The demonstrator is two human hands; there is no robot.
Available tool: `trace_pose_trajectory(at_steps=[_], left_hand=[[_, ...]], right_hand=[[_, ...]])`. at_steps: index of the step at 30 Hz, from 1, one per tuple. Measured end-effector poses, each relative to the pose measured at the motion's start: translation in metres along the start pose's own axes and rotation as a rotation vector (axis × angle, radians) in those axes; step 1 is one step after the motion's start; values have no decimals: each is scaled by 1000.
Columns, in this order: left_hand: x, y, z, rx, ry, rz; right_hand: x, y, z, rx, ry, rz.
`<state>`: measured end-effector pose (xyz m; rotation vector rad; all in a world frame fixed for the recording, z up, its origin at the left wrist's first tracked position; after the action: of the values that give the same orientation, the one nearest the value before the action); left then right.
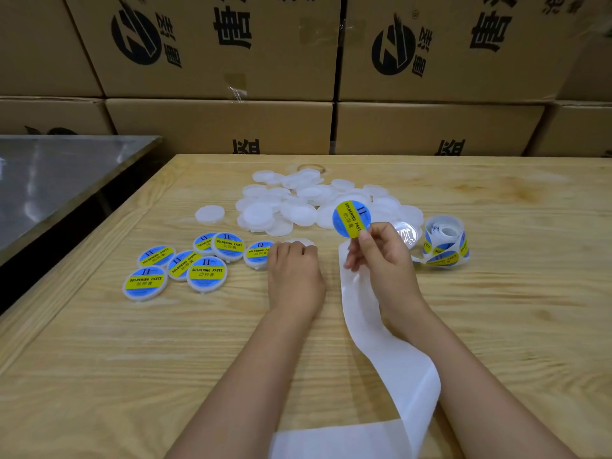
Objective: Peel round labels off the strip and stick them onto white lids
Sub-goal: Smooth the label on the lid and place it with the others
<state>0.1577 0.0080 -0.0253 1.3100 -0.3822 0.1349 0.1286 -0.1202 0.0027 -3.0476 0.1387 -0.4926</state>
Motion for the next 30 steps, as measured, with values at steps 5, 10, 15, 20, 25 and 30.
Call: trace_pose_trajectory(at_steps=[5, 10, 15, 20, 25, 30], left_hand=[[1, 2, -1, -129, -21, 8], [3, 11, -3, -994, 185, 59], [2, 9, -1, -1698, 378, -208], [2, 11, -3, -1520, 279, -259], [1, 11, -2, -1394, 273, -212], [0, 9, -5, -1599, 356, -333]], right_hand=[[-3, -10, 5, 84, -108, -113], [-1, -1, 9, 122, -148, -25], [4, 2, 10, 90, -92, 29], [4, 2, 12, -23, -77, -22], [3, 4, 14, -34, -78, -61], [4, 8, 16, 5, -125, 17]])
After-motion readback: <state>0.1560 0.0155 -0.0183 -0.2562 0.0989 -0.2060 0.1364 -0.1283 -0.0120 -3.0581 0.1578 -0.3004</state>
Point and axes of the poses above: each hand's wrist, its own x-axis towards the middle knuckle, its own y-axis out of the back of the hand, z = x × y, the point moved 4 cm from there along x, towards the middle knuckle, and after that the axes turned 4 degrees about -z, right-handed, at the moved point
